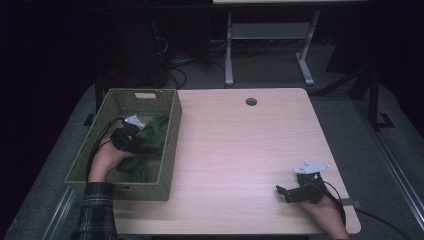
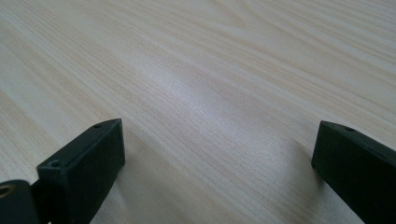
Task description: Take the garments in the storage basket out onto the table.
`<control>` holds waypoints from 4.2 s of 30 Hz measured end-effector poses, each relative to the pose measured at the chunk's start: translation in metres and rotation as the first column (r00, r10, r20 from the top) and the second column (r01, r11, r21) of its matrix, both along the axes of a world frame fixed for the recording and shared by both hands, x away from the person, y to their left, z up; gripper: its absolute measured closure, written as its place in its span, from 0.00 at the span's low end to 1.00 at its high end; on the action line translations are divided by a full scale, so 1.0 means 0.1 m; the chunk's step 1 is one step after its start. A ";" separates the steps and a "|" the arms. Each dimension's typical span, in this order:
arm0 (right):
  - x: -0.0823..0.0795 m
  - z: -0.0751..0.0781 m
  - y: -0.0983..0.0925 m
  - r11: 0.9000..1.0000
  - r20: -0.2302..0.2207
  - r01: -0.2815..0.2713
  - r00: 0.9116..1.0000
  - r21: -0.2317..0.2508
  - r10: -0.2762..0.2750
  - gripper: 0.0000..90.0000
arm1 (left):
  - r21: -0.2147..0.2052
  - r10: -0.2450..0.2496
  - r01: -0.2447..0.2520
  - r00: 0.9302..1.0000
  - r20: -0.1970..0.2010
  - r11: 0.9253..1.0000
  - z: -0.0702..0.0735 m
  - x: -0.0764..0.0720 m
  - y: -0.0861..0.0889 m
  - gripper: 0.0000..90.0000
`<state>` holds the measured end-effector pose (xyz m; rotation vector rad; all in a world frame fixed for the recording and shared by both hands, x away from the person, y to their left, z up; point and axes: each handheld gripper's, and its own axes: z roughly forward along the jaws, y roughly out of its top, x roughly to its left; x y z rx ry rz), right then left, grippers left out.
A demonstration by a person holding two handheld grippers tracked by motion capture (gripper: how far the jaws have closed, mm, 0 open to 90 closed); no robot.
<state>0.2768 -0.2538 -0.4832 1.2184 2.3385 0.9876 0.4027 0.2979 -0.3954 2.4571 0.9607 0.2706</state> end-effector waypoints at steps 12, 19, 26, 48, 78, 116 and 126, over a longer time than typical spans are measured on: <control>0.00 0.00 0.00 1.000 0.000 0.000 1.000 0.000 0.000 0.03 | 0.039 0.011 -0.009 0.999 -0.047 0.999 -0.12 0.05 -0.01 0.59; 0.00 0.00 0.00 1.000 0.000 0.000 1.000 0.000 0.000 0.03 | 0.007 0.045 -0.045 0.994 -0.096 0.999 -0.10 0.06 0.02 0.86; 0.00 0.00 0.00 1.000 0.000 0.000 1.000 -0.001 0.000 0.03 | -0.068 0.085 -0.093 0.991 -0.104 0.993 0.00 0.04 0.06 0.90; 0.00 0.00 0.00 1.000 0.000 0.000 1.000 0.000 0.000 0.03 | -0.340 0.143 -0.149 0.989 -0.041 0.929 0.42 -0.11 0.30 0.92; 0.00 0.00 0.00 1.000 0.000 0.000 1.000 0.000 0.000 0.03 | -0.464 0.163 -0.111 0.984 0.072 0.879 1.25 -0.31 0.32 0.97; 0.00 0.00 0.00 1.000 -0.005 0.003 1.000 0.001 -0.003 0.03 | -0.535 -0.024 0.141 0.975 0.221 0.833 2.01 -0.35 -0.50 0.97; 0.00 0.00 0.00 1.000 -0.002 0.003 1.000 0.001 -0.003 0.03 | -0.544 -0.084 0.191 0.973 0.216 0.817 1.93 -0.28 -0.93 0.97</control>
